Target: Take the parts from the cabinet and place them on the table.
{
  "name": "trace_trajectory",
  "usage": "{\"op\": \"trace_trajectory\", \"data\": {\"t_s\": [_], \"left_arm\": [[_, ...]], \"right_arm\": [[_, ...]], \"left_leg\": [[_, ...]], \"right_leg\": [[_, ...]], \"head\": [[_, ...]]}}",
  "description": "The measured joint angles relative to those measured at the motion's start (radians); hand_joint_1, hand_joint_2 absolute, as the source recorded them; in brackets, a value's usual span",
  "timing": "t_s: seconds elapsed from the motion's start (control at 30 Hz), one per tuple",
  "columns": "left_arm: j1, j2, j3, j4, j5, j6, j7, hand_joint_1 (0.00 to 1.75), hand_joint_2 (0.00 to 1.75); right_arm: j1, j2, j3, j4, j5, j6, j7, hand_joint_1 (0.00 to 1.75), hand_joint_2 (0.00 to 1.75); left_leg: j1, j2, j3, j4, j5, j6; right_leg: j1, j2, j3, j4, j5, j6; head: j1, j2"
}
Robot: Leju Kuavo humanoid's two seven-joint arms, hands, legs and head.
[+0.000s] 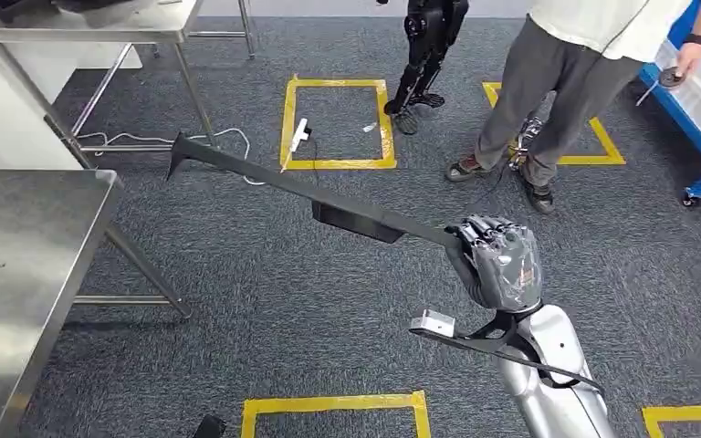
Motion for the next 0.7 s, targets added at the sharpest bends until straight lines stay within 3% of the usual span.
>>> {"op": "trace_trajectory", "data": {"t_s": [0.03, 0.07, 0.13, 0.17, 0.2, 0.23, 0.33, 0.37, 0.4, 0.43, 0.5, 0.53, 0.57, 0.6, 0.63, 0.67, 0.7], "left_arm": [[0.002, 0.000, 0.000, 0.000, 0.000, 0.000, 0.000, 0.00, 1.75], [0.004, 0.001, 0.000, 0.000, 0.000, -0.001, 0.001, 0.00, 1.75], [0.004, 0.001, 0.000, 0.000, 0.000, -0.001, 0.001, 0.00, 1.75], [0.004, 0.001, 0.000, 0.000, -0.002, -0.001, 0.000, 0.00, 1.75], [0.004, 0.002, 0.000, 0.000, -0.002, -0.001, 0.000, 0.00, 1.75], [0.004, 0.002, 0.000, 0.000, -0.002, -0.001, 0.000, 0.00, 1.75], [0.013, 0.003, 0.000, 0.000, -0.003, -0.001, -0.001, 0.00, 1.75], [0.014, 0.004, 0.000, 0.000, -0.003, -0.001, -0.001, 0.00, 1.75], [0.013, 0.004, 0.000, 0.000, -0.003, -0.001, -0.001, 0.00, 1.75], [0.010, 0.004, 0.000, 0.000, -0.003, -0.001, -0.001, 0.00, 1.75], [0.008, 0.003, 0.000, 0.000, -0.003, -0.001, -0.001, 0.00, 1.75], [0.009, 0.003, 0.000, 0.000, -0.003, -0.001, -0.001, 0.00, 1.75], [0.010, 0.003, 0.000, 0.000, -0.003, -0.001, -0.001, 0.00, 1.75], [0.010, 0.003, 0.000, 0.000, -0.003, -0.001, 0.000, 0.00, 1.75], [0.009, 0.003, 0.000, 0.000, -0.003, 0.000, 0.001, 0.00, 1.75], [0.008, 0.003, 0.000, 0.000, -0.003, 0.000, 0.001, 0.00, 1.75], [0.006, 0.004, 0.000, 0.000, -0.003, 0.000, 0.001, 0.00, 1.75]], "right_arm": [[0.004, -0.002, -0.001, 0.000, 0.000, 0.000, 0.000, 1.69, 1.75], [0.006, -0.002, -0.001, 0.000, 0.000, 0.000, 0.000, 1.69, 1.75], [0.006, -0.003, 0.000, 0.000, 0.000, -0.001, 0.000, 1.69, 1.75], [0.006, -0.003, -0.001, 0.000, 0.000, -0.001, 0.000, 1.69, 1.75], [0.007, -0.003, -0.001, 0.000, 0.000, -0.002, 0.000, 1.69, 1.75], [0.007, -0.003, -0.001, 0.000, 0.000, -0.003, 0.000, 1.69, 1.75], [0.008, -0.003, -0.001, 0.000, 0.000, -0.003, 0.000, 1.69, 1.75], [0.007, -0.002, -0.001, 0.000, 0.001, -0.003, 0.000, 1.69, 1.75], [0.009, -0.002, -0.001, -0.001, 0.000, -0.004, 0.000, 1.69, 1.75], [0.011, -0.003, -0.003, -0.001, 0.000, -0.005, 0.000, 1.69, 1.75], [0.013, -0.003, -0.004, -0.001, 0.000, -0.005, 0.000, 1.69, 1.75], [0.013, -0.003, -0.004, -0.001, 0.000, -0.005, 0.000, 1.69, 1.75], [0.013, -0.003, -0.004, -0.001, 0.001, -0.005, 0.000, 1.69, 1.75], [0.013, -0.003, -0.004, -0.001, 0.001, -0.005, 0.000, 1.69, 1.75], [0.012, -0.002, -0.004, -0.001, 0.001, -0.005, 0.001, 1.69, 1.75], [0.011, -0.001, -0.005, -0.001, 0.001, -0.005, 0.002, 1.69, 1.75], [0.011, 0.000, -0.007, -0.003, 0.001, -0.005, 0.004, 1.69, 1.75]], "left_leg": [[0.000, -0.015, 0.000, 0.000, 0.001, 0.000], [0.000, -0.029, 0.000, 0.001, 0.002, -0.002], [0.004, -0.059, 0.000, 0.002, 0.005, -0.008], [0.006, -0.071, -0.001, 0.003, 0.007, -0.012], [0.000, -0.083, -0.005, 0.007, 0.008, -0.021], [0.000, -0.089, -0.008, 0.007, 0.009, -0.026], [0.005, -0.112, -0.018, -0.004, 0.021, -0.046], [0.006, -0.067, -0.021, 0.010, 0.010, -0.045], [0.000, -0.013, -0.039, 0.050, -0.023, -0.046], [0.001, 0.012, -0.071, 0.124, -0.067, -0.047], [0.002, 0.025, -0.141, 0.283, -0.139, -0.049], [0.002, 0.025, -0.158, 0.323, -0.147, -0.050], [0.001, 0.027, -0.149, 0.313, -0.136, -0.048], [0.001, 0.031, -0.119, 0.263, -0.108, -0.044], [-0.001, 0.039, -0.067, 0.177, -0.071, -0.038], [-0.006, 0.066, -0.011, 0.083, -0.039, -0.028], [-0.017, 0.116, 0.020, 0.024, -0.043, -0.018]], "right_leg": [[-0.002, 0.001, -0.013, 0.025, 0.000, 0.006], [-0.004, 0.001, -0.003, 0.001, 0.015, 0.013], [-0.016, 0.012, 0.078, -0.162, 0.087, 0.035], [-0.026, 0.044, 0.124, -0.256, 0.119, 0.043], [-0.023, 0.074, 0.134, -0.285, 0.120, 0.039], [-0.018, 0.057, 0.133, -0.289, 0.127, 0.026], [-0.012, 0.033, 0.135, -0.287, 0.135, 0.006], [-0.021, 0.022, 0.137, -0.290, 0.140, -0.006], [-0.017, 0.013, 0.137, -0.291, 0.141, -0.019], [-0.012, 0.001, 0.136, -0.291, 0.139, -0.029], [-0.002, -0.027, 0.134, -0.290, 0.139, -0.035], [0.002, -0.041, 0.133, -0.290, 0.139, -0.036], [0.005, -0.053, 0.132, -0.290, 0.139, -0.036], [0.007, -0.065, 0.133, -0.290, 0.138, -0.036], [0.010, -0.077, 0.134, -0.290, 0.138, -0.036], [0.012, -0.089, 0.135, -0.290, 0.137, -0.037], [0.015, -0.098, 0.135, -0.290, 0.136, -0.036]], "head": [[-0.001, 0.000], [0.000, 0.000], [0.000, 0.000], [0.000, 0.000], [0.000, 0.000], [-0.002, 0.000], [-0.002, 0.000], [-0.002, 0.000], [-0.008, 0.000], [-0.011, 0.000], [-0.010, 0.000], [-0.011, 0.000], [-0.010, 0.000], [-0.011, 0.000], [-0.010, 0.000], [-0.010, 0.000], [-0.011, 0.000]]}}
